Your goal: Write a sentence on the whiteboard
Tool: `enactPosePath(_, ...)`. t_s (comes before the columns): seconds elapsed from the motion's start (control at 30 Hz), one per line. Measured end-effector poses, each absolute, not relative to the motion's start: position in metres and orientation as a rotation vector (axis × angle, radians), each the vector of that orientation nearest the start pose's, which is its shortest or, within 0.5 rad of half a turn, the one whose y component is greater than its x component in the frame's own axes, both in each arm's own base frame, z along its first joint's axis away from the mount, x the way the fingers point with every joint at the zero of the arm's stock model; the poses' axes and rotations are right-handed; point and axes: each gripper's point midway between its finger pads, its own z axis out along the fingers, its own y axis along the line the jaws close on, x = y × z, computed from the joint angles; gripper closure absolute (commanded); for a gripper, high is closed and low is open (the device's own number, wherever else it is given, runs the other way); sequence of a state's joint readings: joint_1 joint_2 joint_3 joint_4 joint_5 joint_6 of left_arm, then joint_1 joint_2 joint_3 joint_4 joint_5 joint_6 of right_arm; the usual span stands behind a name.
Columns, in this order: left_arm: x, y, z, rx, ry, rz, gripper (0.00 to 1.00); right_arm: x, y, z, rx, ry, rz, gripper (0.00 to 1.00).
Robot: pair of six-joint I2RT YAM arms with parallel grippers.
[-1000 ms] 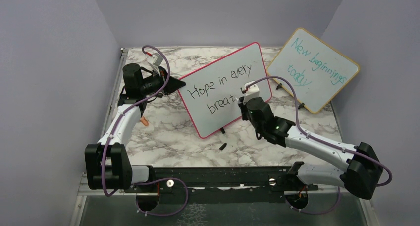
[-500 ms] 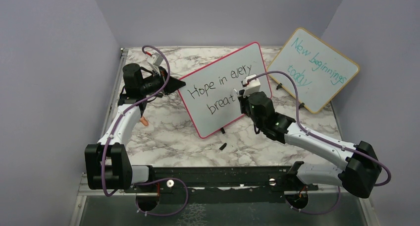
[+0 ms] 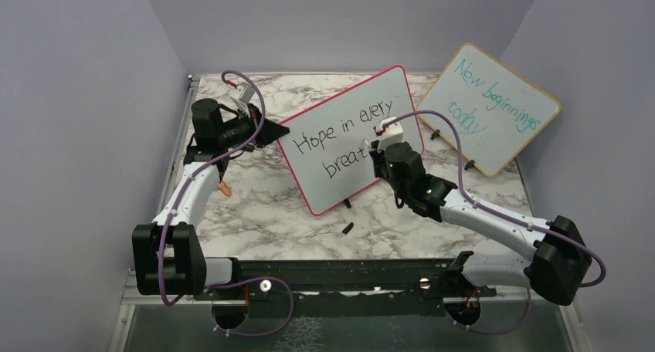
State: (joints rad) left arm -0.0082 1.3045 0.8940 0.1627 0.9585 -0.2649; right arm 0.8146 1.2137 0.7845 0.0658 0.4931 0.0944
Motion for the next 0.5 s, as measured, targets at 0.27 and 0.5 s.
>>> enactPosePath(0.27, 0.349, -0.153, 0.246, 0.465, 1.775, -1.056, 1.00, 0.310, 0.217, 0.185, -0.340, 1.884, 0.168, 0.99)
enactPosePath(0.5, 0.349, -0.153, 0.246, 0.465, 1.775, -1.056, 1.00, 0.299, 0.208, 0.168, -0.347, 1.939, 0.156, 0.99)
